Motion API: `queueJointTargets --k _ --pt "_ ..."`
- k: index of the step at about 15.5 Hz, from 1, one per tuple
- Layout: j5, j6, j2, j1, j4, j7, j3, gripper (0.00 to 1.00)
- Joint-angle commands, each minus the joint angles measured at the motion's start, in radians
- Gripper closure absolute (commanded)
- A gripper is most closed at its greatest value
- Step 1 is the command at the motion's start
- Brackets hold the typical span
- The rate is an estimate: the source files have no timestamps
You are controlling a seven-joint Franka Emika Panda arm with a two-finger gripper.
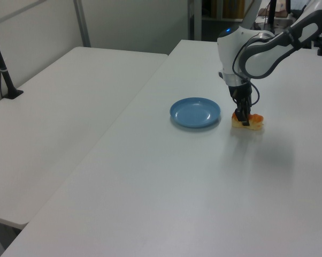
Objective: Put the bread onto the plate
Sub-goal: 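Carry the held bread roll over the blue plate and lower it, then open the gripper to release the bread onto the plate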
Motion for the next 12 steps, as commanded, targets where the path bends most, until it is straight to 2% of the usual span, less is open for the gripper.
queueJointTargets --k 1,3,5,9,12 --pt "-0.007 -0.129 -0.007 -0.011 0.137 -0.017 -0.008 0.74" --pt "-0.001 -0.163 0.047 -0.036 0.294 -0.009 -0.008 0.74" --pt "0.001 -0.163 0.12 -0.036 0.403 0.0 -0.01 0.74" --pt "-0.005 -0.137 0.26 -0.033 0.568 0.0 -0.01 0.71" --pt "-0.005 -0.021 0.309 -0.024 0.575 0.0 -0.01 0.71"
